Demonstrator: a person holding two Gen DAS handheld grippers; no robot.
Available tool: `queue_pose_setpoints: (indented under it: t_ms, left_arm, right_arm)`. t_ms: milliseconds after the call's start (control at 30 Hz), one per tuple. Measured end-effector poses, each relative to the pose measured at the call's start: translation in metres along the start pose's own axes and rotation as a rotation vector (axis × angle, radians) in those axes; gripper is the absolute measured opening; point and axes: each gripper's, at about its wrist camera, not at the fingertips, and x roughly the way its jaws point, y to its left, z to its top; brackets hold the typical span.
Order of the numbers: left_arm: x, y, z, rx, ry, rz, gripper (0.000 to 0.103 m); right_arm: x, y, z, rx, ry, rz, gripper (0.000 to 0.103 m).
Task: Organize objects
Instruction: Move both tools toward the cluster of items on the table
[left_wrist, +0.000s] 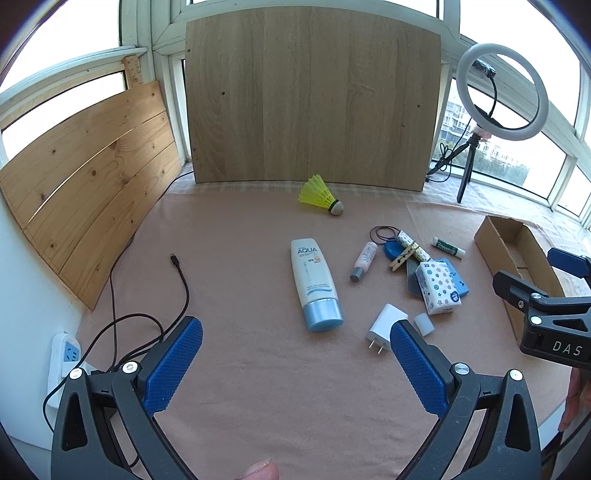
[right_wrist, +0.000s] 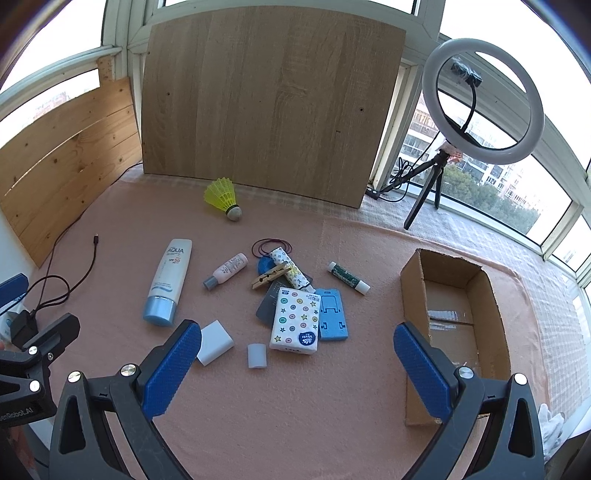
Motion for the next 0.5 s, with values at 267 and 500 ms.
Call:
queue_pose_setpoints:
  t_ms: [267,500]
  left_arm:
    - [0.03,-0.019,-0.004,0.041,0.056,-0.041,0.103]
    - [0.063,-0.04,-0.03,0.11,0.086,-0.129,0.103]
  right_arm:
    - [0.015,-0.019,-0.016,0.05,0.041,-0.004,0.103]
    - [0.041,-0.032,-0.038,0.065,0.103,0.023,0.103]
